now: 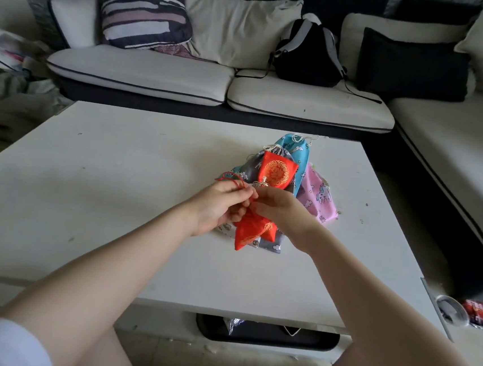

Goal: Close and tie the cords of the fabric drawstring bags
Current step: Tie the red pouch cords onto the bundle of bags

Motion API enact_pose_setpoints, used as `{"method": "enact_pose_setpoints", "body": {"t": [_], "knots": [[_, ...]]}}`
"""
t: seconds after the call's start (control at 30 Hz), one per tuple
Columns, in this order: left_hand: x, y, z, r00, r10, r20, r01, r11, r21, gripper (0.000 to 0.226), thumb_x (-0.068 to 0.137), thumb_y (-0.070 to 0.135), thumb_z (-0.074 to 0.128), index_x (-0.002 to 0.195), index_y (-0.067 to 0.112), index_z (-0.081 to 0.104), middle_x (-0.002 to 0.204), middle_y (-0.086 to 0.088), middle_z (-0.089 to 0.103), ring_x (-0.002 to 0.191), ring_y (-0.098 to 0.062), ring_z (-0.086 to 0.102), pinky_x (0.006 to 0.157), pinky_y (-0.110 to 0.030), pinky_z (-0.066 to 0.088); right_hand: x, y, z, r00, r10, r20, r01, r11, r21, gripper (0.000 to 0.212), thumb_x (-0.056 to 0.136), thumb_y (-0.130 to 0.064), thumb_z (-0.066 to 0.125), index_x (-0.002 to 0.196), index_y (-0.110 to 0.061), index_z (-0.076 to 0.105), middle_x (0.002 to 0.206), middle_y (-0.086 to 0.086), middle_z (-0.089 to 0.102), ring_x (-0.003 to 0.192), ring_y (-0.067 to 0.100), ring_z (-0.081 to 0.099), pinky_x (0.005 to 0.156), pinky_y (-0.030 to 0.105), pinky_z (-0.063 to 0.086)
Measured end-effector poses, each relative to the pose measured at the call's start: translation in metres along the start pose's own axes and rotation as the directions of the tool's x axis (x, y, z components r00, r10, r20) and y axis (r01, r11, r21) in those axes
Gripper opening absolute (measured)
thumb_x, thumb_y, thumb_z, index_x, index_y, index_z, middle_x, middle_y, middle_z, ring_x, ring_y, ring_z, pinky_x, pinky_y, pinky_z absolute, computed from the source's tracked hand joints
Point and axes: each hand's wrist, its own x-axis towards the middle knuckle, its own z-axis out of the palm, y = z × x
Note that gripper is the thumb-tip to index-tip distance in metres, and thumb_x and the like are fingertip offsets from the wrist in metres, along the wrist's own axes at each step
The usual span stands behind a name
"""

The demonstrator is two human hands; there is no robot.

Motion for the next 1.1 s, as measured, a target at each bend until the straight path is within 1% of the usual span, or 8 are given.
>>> {"method": "enact_pose_setpoints", "body": {"t": [0.13, 0.3, 0.37, 0.43, 0.53, 0.73, 0.9, 1.1], "knots": [[-0.002, -0.007, -0.003, 1.0, 0.025, 0.002, -0.024, 0.988, 0.15, 0.017, 0.094, 0.006, 0.047, 0.086, 0.013, 0.06, 0.071, -0.001, 0.058, 0.072, -0.013, 0.055, 0.077, -0.03, 0.049, 0.0, -0.004, 0.001, 0.997, 0.061, -0.05, -0.068, 0.987, -0.148, 0.026, 0.083, 0.0, 0.057, 0.076, -0.025, 0.062, 0.073, -0.008, 0.062, 0.069, 0.003, 0.056, 0.066, 0.012, 0.045], [0.0, -0.01, -0.003, 0.981, 0.165, -0.097, -0.123, 0.932, 0.342, 0.012, 0.087, 0.001, 0.058, 0.094, 0.002, 0.067, 0.08, -0.008, 0.067, 0.068, -0.009, 0.065, 0.064, -0.016, 0.053, -0.001, -0.002, 0.003, 0.982, 0.148, -0.12, -0.165, 0.976, -0.144, 0.019, 0.082, -0.005, 0.058, 0.078, -0.022, 0.063, 0.07, -0.005, 0.059, 0.062, 0.006, 0.051, 0.057, 0.014, 0.04], [0.002, -0.009, -0.004, 0.946, 0.305, -0.114, -0.198, 0.816, 0.544, 0.009, 0.082, 0.005, 0.065, 0.088, 0.0, 0.069, 0.084, -0.009, 0.071, 0.071, -0.011, 0.064, 0.071, -0.02, 0.051, -0.001, -0.001, 0.005, 0.976, 0.162, -0.147, -0.177, 0.98, -0.09, 0.012, 0.082, -0.005, 0.058, 0.084, -0.015, 0.064, 0.072, 0.001, 0.057, 0.063, 0.01, 0.047, 0.059, 0.02, 0.037], [0.001, -0.008, -0.004, 0.882, 0.467, -0.052, -0.26, 0.577, 0.775, 0.008, 0.081, 0.011, 0.067, 0.085, 0.005, 0.071, 0.082, -0.006, 0.072, 0.069, -0.011, 0.06, 0.067, -0.022, 0.045, -0.001, 0.0, 0.006, 0.974, 0.166, -0.152, -0.169, 0.986, -0.006, 0.012, 0.083, -0.003, 0.057, 0.079, -0.014, 0.062, 0.071, 0.002, 0.055, 0.064, 0.012, 0.046, 0.062, 0.022, 0.037], [-0.003, -0.006, 0.0, 0.796, 0.605, 0.008, -0.259, 0.328, 0.908, 0.011, 0.081, 0.01, 0.064, 0.088, 0.011, 0.072, 0.077, -0.007, 0.071, 0.068, -0.024, 0.06, 0.059, -0.025, 0.037, -0.001, 0.002, 0.008, 0.979, 0.156, -0.132, -0.142, 0.984, 0.108, 0.02, 0.083, 0.002, 0.055, 0.073, -0.014, 0.06, 0.07, 0.003, 0.054, 0.068, 0.015, 0.046, 0.066, 0.024, 0.038], [0.0, -0.009, 0.004, 0.815, 0.57, -0.103, -0.236, 0.489, 0.839, 0.016, 0.079, 0.006, 0.063, 0.088, 0.014, 0.072, 0.078, -0.005, 0.072, 0.07, -0.022, 0.063, 0.064, -0.03, 0.048, 0.0, 0.0, 0.004, 0.953, 0.27, -0.136, -0.213, 0.92, 0.328, 0.016, 0.088, -0.019, 0.057, 0.079, -0.012, 0.068, 0.079, 0.003, 0.067, 0.072, 0.013, 0.061, 0.074, 0.024, 0.05], [0.002, -0.011, 0.003, 0.768, 0.638, -0.052, -0.33, 0.464, 0.822, 0.012, 0.079, 0.005, 0.066, 0.086, 0.012, 0.073, 0.082, -0.005, 0.072, 0.07, -0.017, 0.061, 0.067, -0.026, 0.048, 0.002, 0.005, 0.001, 0.966, 0.213, -0.145, -0.2, 0.974, 0.102, 0.021, 0.087, -0.01, 0.057, 0.098, -0.024, 0.067, 0.099, 0.005, 0.068, 0.089, 0.019, 0.065, 0.089, 0.033, 0.051], [0.006, -0.01, 0.0, 0.748, 0.663, 0.003, -0.42, 0.47, 0.777, 0.011, 0.078, 0.006, 0.069, 0.086, 0.009, 0.075, 0.083, 0.001, 0.064, 0.075, -0.013, 0.06, 0.068, -0.021, 0.048, 0.006, 0.001, 0.008, 0.961, 0.103, -0.257, -0.134, 0.985, -0.108, 0.019, 0.086, -0.007, 0.056, 0.101, -0.01, 0.068, 0.078, -0.001, 0.061, 0.071, 0.011, 0.053, 0.056, 0.009, 0.04]]}}
